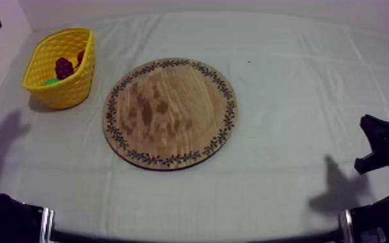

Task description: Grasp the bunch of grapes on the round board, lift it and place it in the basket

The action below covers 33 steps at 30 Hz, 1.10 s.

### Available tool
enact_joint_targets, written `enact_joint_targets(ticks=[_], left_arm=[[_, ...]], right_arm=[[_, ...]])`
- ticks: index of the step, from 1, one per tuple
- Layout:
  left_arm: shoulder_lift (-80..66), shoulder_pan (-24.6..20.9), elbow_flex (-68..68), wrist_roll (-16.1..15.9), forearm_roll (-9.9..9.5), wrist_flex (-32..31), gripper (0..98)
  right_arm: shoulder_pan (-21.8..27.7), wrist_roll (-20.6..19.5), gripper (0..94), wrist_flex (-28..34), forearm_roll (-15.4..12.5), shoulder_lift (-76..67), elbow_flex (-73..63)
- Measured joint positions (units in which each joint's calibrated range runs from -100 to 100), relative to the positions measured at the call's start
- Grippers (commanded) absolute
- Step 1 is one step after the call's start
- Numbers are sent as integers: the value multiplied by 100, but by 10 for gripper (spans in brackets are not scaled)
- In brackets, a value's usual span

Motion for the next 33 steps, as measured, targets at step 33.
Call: enact_joint_targets(ticks=[33], left_arm=[[-4493,-236,4342,-2043,1881,-616,110]], right_arm=[[0,0,4,0,0,0,0]])
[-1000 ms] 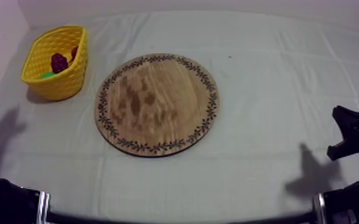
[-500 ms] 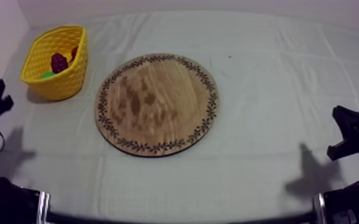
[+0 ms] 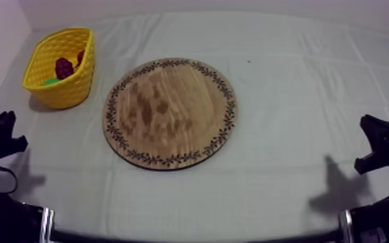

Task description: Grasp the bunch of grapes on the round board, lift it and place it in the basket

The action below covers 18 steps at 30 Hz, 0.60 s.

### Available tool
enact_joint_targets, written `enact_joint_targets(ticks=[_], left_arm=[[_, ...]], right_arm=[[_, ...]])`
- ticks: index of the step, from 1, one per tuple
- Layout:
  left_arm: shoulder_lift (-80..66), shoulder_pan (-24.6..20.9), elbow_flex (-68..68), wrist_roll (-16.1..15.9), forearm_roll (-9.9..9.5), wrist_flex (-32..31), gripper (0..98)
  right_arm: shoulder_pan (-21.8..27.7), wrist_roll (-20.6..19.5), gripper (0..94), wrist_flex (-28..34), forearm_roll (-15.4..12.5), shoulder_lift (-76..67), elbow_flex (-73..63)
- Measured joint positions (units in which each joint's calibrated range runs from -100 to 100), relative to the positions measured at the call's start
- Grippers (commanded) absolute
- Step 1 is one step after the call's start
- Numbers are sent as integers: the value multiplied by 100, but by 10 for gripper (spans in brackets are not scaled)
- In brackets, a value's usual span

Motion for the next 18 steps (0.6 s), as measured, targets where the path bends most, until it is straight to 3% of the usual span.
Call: enact_joint_targets(ticks=[7,18], left_arm=[[-476,-21,-1,-94,190,456,52],[-535,-40,34,25,218,410,2]], right_arm=[[0,0,4,0,0,0,0],[0,0,4,0,0,0,0]])
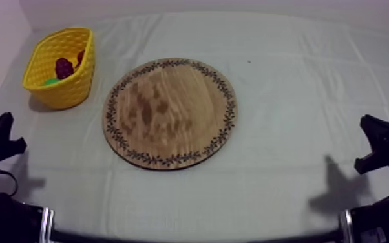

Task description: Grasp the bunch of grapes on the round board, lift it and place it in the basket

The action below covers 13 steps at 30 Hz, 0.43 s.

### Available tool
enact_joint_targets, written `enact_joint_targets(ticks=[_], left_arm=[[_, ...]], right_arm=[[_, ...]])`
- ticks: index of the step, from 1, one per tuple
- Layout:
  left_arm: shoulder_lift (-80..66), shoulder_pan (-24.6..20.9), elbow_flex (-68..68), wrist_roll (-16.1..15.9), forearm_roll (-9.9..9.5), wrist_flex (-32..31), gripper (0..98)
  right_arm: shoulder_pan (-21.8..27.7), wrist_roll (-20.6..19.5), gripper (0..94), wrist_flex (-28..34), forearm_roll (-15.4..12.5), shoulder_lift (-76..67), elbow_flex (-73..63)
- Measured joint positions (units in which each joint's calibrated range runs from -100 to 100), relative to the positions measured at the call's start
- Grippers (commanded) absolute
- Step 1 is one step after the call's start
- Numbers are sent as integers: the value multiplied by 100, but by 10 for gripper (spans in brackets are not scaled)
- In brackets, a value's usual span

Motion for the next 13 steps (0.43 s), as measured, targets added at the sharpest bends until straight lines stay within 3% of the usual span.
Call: enact_joint_targets(ticks=[13], left_arm=[[0,0,0,-65,6,36,0]], right_arm=[[0,0,4,0,0,0,0]])
